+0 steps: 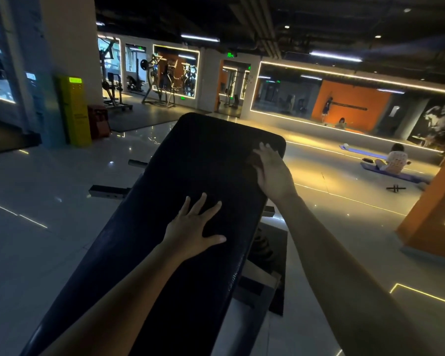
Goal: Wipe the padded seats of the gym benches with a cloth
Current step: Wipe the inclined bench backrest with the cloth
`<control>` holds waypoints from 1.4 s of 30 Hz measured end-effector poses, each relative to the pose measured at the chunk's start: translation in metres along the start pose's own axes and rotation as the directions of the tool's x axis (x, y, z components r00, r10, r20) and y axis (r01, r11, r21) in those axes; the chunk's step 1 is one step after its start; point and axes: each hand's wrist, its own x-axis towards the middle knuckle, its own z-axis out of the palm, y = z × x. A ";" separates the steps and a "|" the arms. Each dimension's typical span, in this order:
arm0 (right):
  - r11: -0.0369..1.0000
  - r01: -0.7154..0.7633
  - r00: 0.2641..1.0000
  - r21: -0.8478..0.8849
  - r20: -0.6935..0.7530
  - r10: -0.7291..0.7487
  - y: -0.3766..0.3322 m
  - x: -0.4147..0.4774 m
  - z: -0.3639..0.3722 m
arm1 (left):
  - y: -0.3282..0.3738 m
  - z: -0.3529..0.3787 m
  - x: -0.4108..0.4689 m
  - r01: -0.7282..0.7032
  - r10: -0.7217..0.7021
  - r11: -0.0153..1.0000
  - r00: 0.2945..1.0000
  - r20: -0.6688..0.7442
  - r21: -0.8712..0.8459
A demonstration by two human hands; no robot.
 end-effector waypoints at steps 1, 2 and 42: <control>1.000 -0.006 1.000 0.031 0.000 0.006 -0.002 -0.004 0.001 | -0.001 0.001 -0.001 0.000 0.000 1.000 1.000 0.002 -0.002; 0.998 -0.007 1.000 0.063 0.009 0.006 -0.004 -0.010 0.002 | -0.002 0.002 -0.001 -0.002 0.002 1.000 1.000 -0.002 -0.004; 0.944 -0.129 0.987 0.304 -0.052 0.151 -0.144 -0.247 0.037 | -0.029 0.051 -0.094 -0.102 0.104 0.992 0.994 0.036 -0.068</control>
